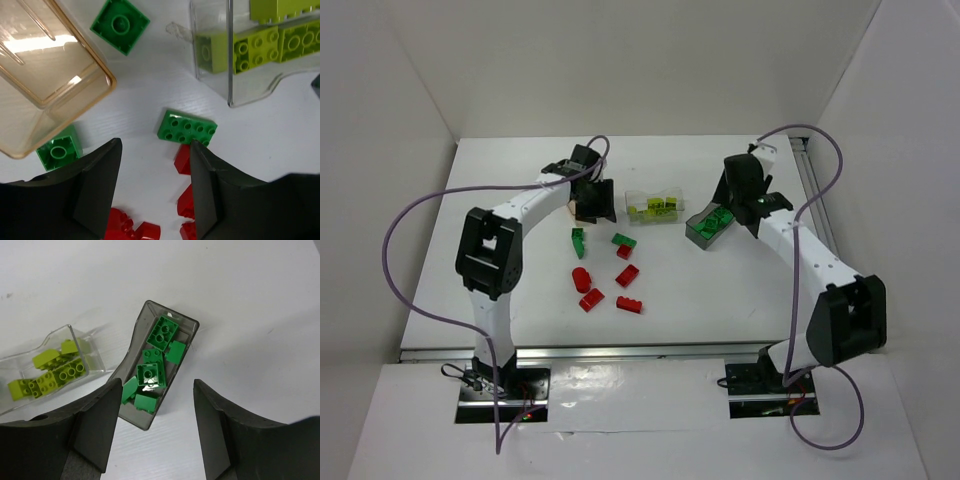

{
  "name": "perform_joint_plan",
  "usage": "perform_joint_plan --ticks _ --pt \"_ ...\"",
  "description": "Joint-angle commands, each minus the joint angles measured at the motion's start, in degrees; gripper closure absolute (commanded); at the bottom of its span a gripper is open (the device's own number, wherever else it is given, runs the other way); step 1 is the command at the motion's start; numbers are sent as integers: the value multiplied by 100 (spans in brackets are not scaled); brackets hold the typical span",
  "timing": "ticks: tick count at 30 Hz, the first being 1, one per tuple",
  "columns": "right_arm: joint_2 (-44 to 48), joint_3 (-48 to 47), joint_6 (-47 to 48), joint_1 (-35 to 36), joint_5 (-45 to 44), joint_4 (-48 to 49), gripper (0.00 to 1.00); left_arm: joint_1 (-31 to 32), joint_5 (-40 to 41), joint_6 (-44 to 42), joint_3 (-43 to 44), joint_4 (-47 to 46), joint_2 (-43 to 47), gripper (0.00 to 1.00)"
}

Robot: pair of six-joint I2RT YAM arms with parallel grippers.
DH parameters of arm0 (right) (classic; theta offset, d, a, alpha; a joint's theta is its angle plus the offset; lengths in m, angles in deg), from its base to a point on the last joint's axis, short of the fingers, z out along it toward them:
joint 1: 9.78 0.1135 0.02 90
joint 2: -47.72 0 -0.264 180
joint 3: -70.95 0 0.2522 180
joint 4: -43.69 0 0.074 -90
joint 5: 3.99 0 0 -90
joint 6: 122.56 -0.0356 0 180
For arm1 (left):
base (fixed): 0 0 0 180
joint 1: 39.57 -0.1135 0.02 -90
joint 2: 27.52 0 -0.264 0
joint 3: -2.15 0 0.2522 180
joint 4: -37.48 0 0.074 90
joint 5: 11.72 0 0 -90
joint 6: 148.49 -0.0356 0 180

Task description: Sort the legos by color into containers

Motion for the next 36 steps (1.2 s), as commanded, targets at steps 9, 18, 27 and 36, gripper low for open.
perform_joint_plan --ticks 9,18,27,36 --pt "390 274 62 455 450 -379 35 148 709 107 -194 92 7 31" --pt "-619 -595 1214 2064 1337 386 37 -422 1169 2 -185 250 0 28" --pt "-1946 -1738 1488 2434 1945 589 37 -889 1081 169 104 145 -53 27" --pt "-3309 -2916 1822 2697 1963 852 37 -1055 1054 160 157 750 1036 20"
